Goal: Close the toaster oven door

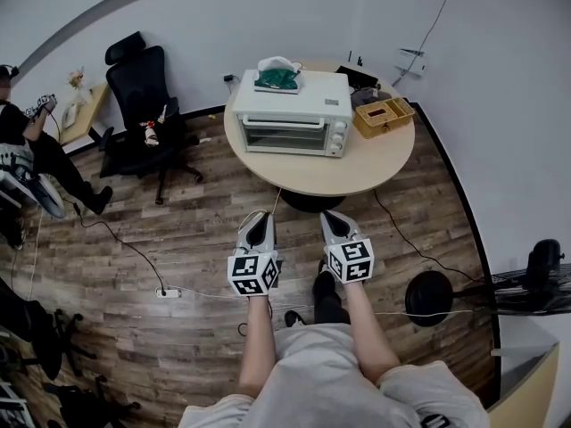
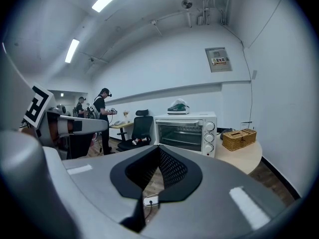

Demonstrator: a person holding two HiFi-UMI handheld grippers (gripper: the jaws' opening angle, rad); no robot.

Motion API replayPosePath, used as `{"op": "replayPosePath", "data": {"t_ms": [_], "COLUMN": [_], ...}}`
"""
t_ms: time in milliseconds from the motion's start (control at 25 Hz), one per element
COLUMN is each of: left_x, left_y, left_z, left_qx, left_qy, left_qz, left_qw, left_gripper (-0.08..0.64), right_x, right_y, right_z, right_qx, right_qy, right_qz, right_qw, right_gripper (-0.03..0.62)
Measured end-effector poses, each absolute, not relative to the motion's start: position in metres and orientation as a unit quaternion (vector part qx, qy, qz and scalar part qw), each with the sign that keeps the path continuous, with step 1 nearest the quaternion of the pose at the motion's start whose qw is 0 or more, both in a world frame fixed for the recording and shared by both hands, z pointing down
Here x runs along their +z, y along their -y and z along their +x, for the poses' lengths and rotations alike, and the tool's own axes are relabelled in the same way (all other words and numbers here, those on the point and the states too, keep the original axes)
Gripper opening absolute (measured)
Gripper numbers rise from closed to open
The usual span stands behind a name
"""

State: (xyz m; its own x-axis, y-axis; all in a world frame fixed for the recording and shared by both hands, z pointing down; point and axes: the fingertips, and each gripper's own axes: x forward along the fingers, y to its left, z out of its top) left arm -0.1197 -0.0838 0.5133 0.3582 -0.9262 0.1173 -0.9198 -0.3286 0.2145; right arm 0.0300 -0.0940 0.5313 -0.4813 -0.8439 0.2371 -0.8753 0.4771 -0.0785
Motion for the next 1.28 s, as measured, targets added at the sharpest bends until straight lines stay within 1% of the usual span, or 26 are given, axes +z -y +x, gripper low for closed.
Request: {"op": "replayPosePath", "data": {"t_ms": [720,1280], "left_x": [0.515,0.517], "left_y": [0.103,0.112], "left_z": [-0.108,-0.102], "left_qx": [0.01,0.016], "left_qy": [0.562,0.558], "left_qz": [0.819,0.82], "left_qw": [0.117,0.123], "left_gripper": [0.058,0.058], "right_x": [0.525,0.527], "right_y": [0.115,0.122], "right_z": [0.036,0.035], "right_qx": [0.095,0.097], "right_qy": [0.857,0.862], "right_qz": [0.502,0.492], "right_qw": [0.068,0.071], "right_gripper": [-0.001,-0.002]}}
